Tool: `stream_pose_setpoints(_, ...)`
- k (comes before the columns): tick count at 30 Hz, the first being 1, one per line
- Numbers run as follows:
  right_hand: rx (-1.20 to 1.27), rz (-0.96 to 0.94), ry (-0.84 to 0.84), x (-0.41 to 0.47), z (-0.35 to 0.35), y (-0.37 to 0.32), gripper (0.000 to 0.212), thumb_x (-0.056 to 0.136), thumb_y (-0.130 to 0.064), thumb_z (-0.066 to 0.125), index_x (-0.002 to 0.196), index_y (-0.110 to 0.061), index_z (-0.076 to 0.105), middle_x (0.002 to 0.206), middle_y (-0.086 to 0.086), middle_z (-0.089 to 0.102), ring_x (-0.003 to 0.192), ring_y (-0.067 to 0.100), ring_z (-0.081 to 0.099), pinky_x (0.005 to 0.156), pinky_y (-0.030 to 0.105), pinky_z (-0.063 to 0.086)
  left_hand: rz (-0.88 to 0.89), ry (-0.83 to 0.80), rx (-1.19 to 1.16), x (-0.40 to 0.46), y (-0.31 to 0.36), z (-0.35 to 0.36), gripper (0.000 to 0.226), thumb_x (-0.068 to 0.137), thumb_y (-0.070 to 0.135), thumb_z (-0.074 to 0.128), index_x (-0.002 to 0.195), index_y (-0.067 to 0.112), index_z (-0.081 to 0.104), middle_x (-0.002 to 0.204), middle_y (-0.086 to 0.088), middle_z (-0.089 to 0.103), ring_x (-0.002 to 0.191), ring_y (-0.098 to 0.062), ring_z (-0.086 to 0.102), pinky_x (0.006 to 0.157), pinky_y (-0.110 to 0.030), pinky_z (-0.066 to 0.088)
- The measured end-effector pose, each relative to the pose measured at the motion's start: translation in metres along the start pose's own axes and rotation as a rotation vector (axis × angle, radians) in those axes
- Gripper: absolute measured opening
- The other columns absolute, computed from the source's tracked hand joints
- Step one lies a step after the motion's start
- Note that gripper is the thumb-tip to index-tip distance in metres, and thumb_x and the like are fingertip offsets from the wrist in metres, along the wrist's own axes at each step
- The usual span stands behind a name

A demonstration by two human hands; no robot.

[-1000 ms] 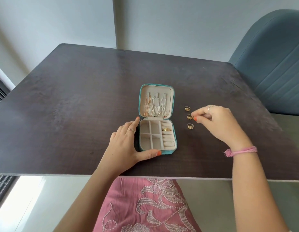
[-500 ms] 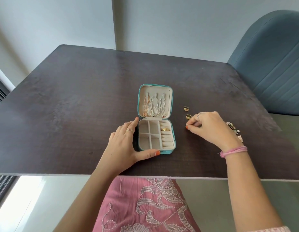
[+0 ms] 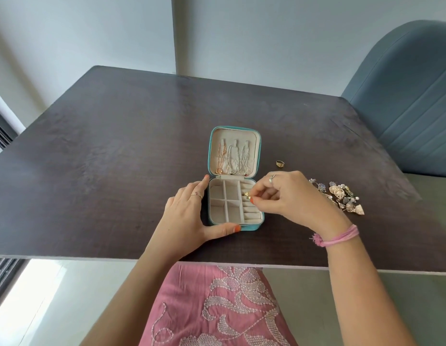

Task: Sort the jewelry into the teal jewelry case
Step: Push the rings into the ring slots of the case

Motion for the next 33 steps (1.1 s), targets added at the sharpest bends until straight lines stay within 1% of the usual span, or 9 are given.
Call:
stream_pose_setpoints(4, -0.103, -0.03, -0.021, 0.002, 0.009, -0.002, 0.011, 0.084, -0.017, 0.068, 0.093, -0.016, 0.074, 0.083, -0.007, 0.066, 0.068, 0.001, 0.063, 0.068, 0.007, 0.046, 0.002, -0.001, -0.002, 0.0, -0.002, 0.001, 0.124, 0.052, 0.092, 0.04, 0.151, 0.022, 0.014, 0.145, 0.009, 0.035, 0.131, -0.011, 0.033, 0.104, -0.032, 0.029)
stream_pose_setpoints(8, -0.082, -0.026, -0.031, 0.001, 0.008, -0.001, 0.014, 0.085, -0.019, 0.069, 0.099, -0.018, 0.07, 0.083, -0.008, 0.067, 0.072, -0.001, 0.062, 0.071, 0.008, 0.048, -0.006, -0.013, 0.002, 0.001, -0.002, 0.002, 0.125, 0.051, 0.093, 0.038, 0.151, 0.023, 0.013, 0.146, 0.009, 0.034, 0.132, -0.011, 0.032, 0.106, -0.034, 0.029)
stream_pose_setpoints(14, -0.157, -0.097, 0.064, -0.001, 0.006, -0.004, 0.011, 0.085, -0.02, 0.071, 0.092, -0.014, 0.075, 0.084, -0.01, 0.061, 0.066, -0.003, 0.059, 0.069, 0.015, 0.05, -0.013, -0.015, 0.005, 0.001, -0.001, 0.002, 0.126, 0.05, 0.093, 0.036, 0.152, 0.023, 0.012, 0.147, 0.008, 0.033, 0.133, -0.012, 0.032, 0.107, -0.034, 0.028)
stream_pose_setpoints(20, -0.248, -0.108, 0.077, -0.003, 0.01, -0.001, 0.017, 0.088, -0.023, 0.067, 0.096, -0.012, 0.077, 0.093, -0.005, 0.062, 0.075, 0.005, 0.061, 0.074, 0.028, 0.055, -0.015, -0.02, 0.006, 0.002, -0.001, 0.001, 0.126, 0.049, 0.093, 0.034, 0.152, 0.024, 0.011, 0.148, 0.008, 0.032, 0.133, -0.012, 0.032, 0.108, -0.035, 0.028)
stream_pose_setpoints(24, -0.249, -0.103, 0.066, -0.005, 0.01, -0.003, 0.019, 0.091, -0.023, 0.064, 0.103, -0.014, 0.076, 0.095, -0.003, 0.062, 0.08, 0.007, 0.06, 0.077, 0.03, 0.053, -0.009, -0.016, 0.003, 0.002, -0.001, 0.001, 0.125, 0.05, 0.093, 0.035, 0.152, 0.024, 0.012, 0.147, 0.008, 0.033, 0.133, -0.012, 0.032, 0.108, -0.035, 0.028)
stream_pose_setpoints(27, -0.197, -0.099, 0.027, -0.007, 0.007, -0.002, 0.02, 0.089, -0.02, 0.065, 0.107, -0.019, 0.074, 0.097, -0.005, 0.062, 0.081, 0.005, 0.061, 0.08, 0.026, 0.052, -0.007, -0.015, -0.006, 0.001, 0.001, 0.0, 0.125, 0.051, 0.093, 0.039, 0.151, 0.023, 0.012, 0.148, 0.008, 0.033, 0.133, -0.011, 0.032, 0.108, -0.034, 0.028)
stream_pose_setpoints(30, -0.148, -0.066, 0.175, -0.008, -0.021, 0.011, 0.019, 0.086, -0.01, 0.067, 0.101, -0.018, 0.076, 0.094, -0.002, 0.067, 0.076, 0.011, 0.066, 0.079, 0.028, 0.053, -0.02, -0.024, -0.012, 0.0, 0.002, -0.001, 0.121, 0.054, 0.088, 0.044, 0.152, 0.023, 0.012, 0.148, 0.008, 0.032, 0.133, -0.012, 0.032, 0.109, -0.034, 0.027)
stream_pose_setpoints(32, -0.18, -0.002, 0.293, -0.008, -0.043, 0.028, 0.02, 0.086, -0.005, 0.065, 0.1, -0.015, 0.076, 0.094, 0.001, 0.07, 0.079, 0.015, 0.067, 0.082, 0.028, 0.053, -0.022, -0.027, -0.01, 0.001, 0.001, -0.001, 0.124, 0.052, 0.092, 0.044, 0.152, 0.024, 0.012, 0.148, 0.008, 0.032, 0.133, -0.012, 0.032, 0.109, -0.035, 0.027)
stream_pose_setpoints(33, -0.189, 0.053, 0.302, -0.007, -0.05, 0.039, 0.022, 0.086, -0.004, 0.064, 0.102, -0.014, 0.075, 0.096, 0.002, 0.07, 0.082, 0.015, 0.068, 0.084, 0.025, 0.051, -0.02, -0.03, -0.006, 0.001, 0.001, 0.0, 0.126, 0.051, 0.094, 0.041, 0.151, 0.024, 0.012, 0.148, 0.008, 0.032, 0.133, -0.012, 0.032, 0.109, -0.035, 0.027)
Point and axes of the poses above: each hand's wrist, its own x-axis towards the middle knuckle, its own z-axis out of the palm, y = z × x, the point moved 7 cm from there along x, towards the middle knuckle
